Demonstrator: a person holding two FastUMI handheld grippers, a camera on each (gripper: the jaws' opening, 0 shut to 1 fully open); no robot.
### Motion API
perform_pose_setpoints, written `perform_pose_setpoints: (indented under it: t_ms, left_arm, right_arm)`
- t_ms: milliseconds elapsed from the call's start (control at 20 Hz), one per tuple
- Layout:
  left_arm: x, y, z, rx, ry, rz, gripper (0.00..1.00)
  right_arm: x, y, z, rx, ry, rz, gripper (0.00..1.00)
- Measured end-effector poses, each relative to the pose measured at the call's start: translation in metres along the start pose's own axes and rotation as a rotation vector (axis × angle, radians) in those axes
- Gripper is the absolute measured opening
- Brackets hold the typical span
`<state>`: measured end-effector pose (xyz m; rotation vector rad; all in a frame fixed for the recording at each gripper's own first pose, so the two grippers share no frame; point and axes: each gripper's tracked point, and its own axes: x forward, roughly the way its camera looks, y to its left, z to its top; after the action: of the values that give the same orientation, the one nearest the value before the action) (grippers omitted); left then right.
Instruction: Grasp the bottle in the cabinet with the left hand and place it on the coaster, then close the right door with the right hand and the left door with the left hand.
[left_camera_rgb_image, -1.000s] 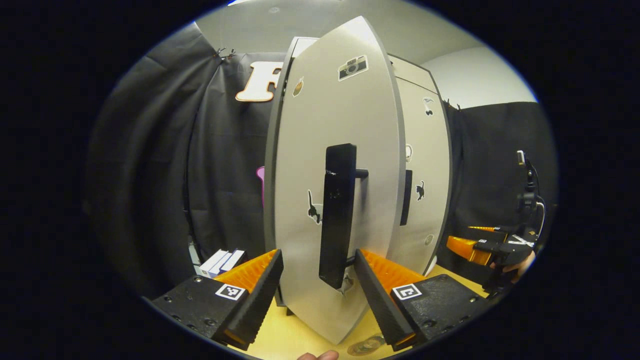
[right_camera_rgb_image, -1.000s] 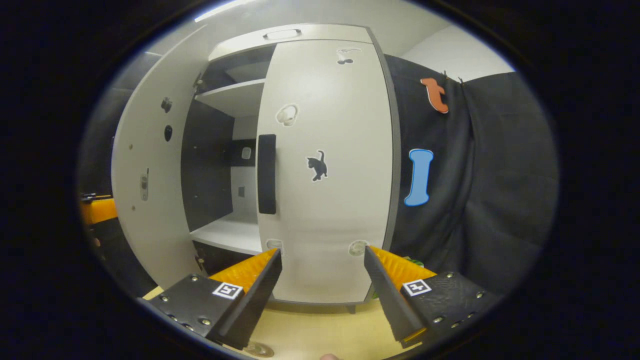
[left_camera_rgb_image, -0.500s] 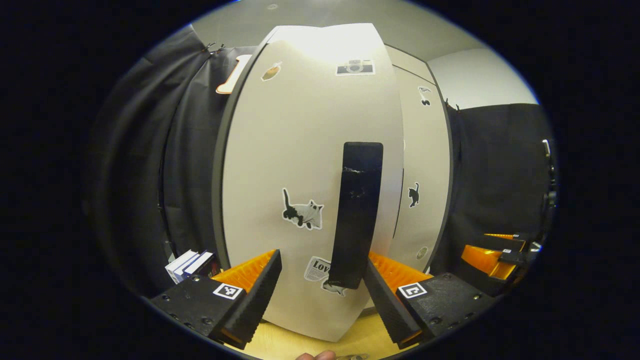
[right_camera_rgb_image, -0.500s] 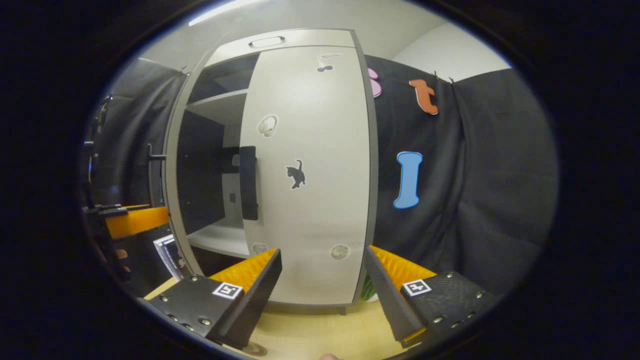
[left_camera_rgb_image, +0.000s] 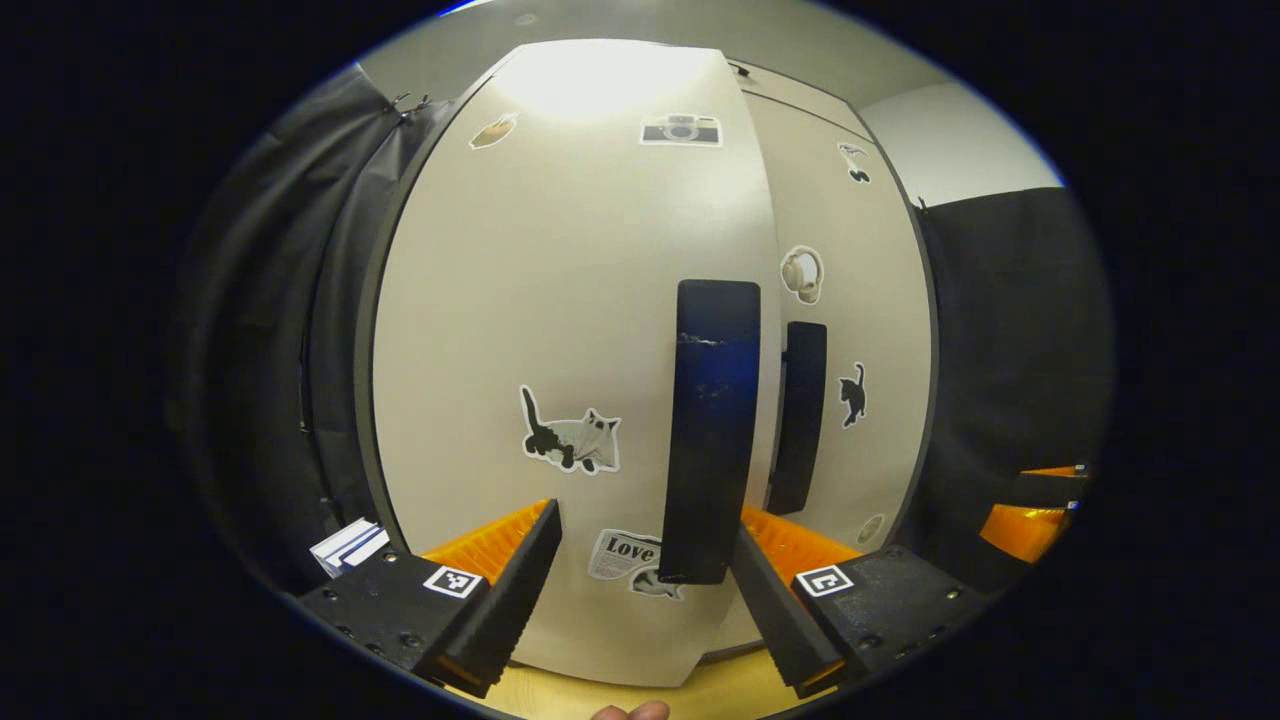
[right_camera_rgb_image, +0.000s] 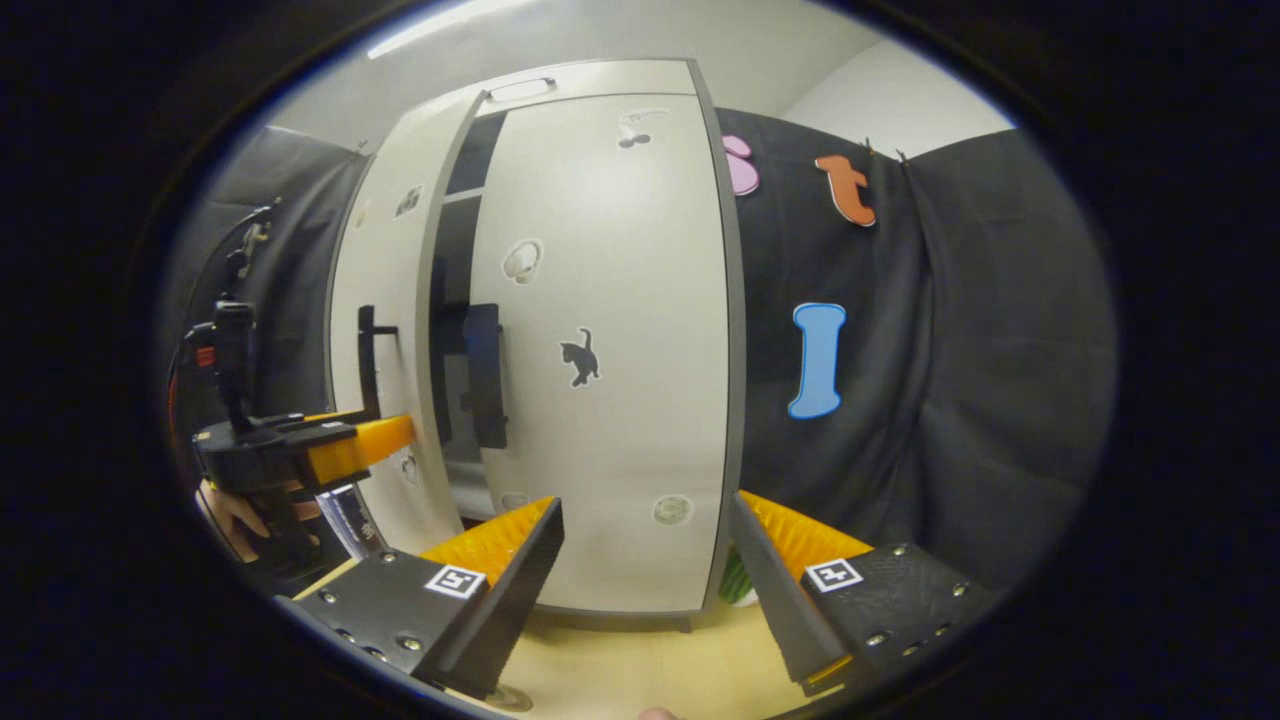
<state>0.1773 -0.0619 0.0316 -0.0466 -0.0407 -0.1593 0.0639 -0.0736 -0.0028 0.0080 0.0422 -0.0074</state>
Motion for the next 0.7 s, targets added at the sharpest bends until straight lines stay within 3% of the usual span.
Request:
perform_pose_setpoints:
  t_ms: [250,700]
  left_arm:
    - [0.006,-0.005,-0.004,-0.001,0.007,0.035,0.96]
    - [-0.018,-0.020,0.012,0.032,-0.027,0.021,0.94]
  right_arm:
    - [-0.008,0.005,-0.002,-0.004,0.007,0.013,1.00]
    - [-0.019,0.015,-0.001,0.003,0.002,0.036,1.00]
